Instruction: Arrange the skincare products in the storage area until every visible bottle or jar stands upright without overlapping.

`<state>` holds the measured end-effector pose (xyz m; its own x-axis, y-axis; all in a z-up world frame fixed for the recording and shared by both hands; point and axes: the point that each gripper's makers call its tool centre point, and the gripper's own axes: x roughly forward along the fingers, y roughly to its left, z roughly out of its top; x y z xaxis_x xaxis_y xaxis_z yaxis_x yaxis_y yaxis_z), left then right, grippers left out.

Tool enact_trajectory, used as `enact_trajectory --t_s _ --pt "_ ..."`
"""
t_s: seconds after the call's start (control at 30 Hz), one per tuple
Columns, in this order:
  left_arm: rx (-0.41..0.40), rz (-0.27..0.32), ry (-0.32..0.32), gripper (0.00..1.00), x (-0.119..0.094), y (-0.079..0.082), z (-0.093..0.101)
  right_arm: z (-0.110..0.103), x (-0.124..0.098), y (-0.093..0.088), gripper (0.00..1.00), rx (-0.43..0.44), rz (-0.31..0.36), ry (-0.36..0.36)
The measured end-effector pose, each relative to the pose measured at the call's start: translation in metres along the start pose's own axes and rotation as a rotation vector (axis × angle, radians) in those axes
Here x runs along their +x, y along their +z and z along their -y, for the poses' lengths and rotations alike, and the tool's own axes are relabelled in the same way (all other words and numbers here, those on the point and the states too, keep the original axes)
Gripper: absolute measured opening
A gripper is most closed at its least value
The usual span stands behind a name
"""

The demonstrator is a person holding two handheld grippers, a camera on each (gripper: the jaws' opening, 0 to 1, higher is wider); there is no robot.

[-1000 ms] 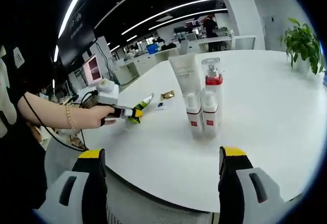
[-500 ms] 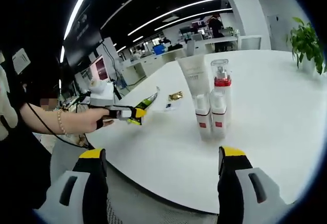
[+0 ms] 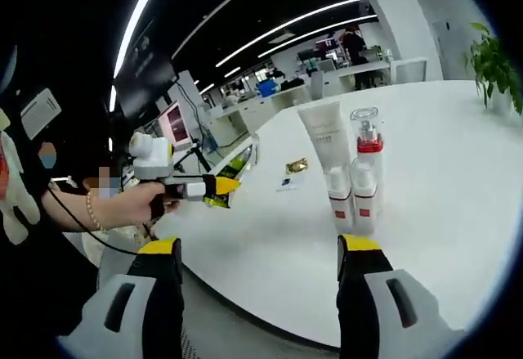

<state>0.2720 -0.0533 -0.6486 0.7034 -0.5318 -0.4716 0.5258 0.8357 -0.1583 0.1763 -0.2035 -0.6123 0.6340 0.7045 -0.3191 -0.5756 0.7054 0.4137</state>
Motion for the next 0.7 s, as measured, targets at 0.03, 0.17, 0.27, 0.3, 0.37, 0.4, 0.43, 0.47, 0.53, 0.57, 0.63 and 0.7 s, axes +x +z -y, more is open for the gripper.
enact_trajectory --t_s 0.03,0.17,0.27,0.3,0.37,0.4,0.43,0.47,0.53,0.57,0.63,0.7 --pt "0.008 0.011 -0.023 0.01 -0.004 0.003 0.006 -0.002 0.001 0.002 0.74 0.007 0.007 0.009" --pt "0.009 0.041 -0.084 0.01 -0.019 0.01 0.027 -0.02 0.016 0.014 0.71 0.043 0.052 0.067" --pt "0.002 0.044 -0.114 0.01 -0.028 0.01 0.037 -0.035 0.028 0.018 0.71 0.056 0.065 0.111" --pt "0.001 0.047 -0.119 0.01 -0.032 0.011 0.04 -0.039 0.031 0.019 0.71 0.067 0.071 0.124" --pt "0.01 0.056 -0.141 0.01 -0.04 0.012 0.048 -0.048 0.039 0.025 0.7 0.086 0.086 0.149" --pt "0.022 0.06 -0.145 0.01 -0.045 0.012 0.052 -0.05 0.043 0.027 0.7 0.088 0.09 0.157" --pt "0.045 0.063 -0.147 0.01 -0.049 0.014 0.058 -0.053 0.046 0.029 0.7 0.092 0.094 0.162" --pt "0.061 0.062 -0.163 0.01 -0.053 0.014 0.064 -0.058 0.052 0.032 0.69 0.104 0.102 0.172" --pt "0.046 0.065 -0.186 0.01 -0.059 0.013 0.07 -0.069 0.061 0.042 0.69 0.173 0.14 0.208" --pt "0.047 0.075 -0.205 0.01 -0.063 0.015 0.077 -0.072 0.063 0.044 0.68 0.195 0.15 0.216" --pt "0.051 0.082 -0.21 0.01 -0.07 0.015 0.083 -0.077 0.069 0.046 0.67 0.207 0.158 0.222" --pt "0.068 0.087 -0.225 0.01 -0.074 0.015 0.09 -0.083 0.075 0.045 0.63 0.204 0.155 0.227"
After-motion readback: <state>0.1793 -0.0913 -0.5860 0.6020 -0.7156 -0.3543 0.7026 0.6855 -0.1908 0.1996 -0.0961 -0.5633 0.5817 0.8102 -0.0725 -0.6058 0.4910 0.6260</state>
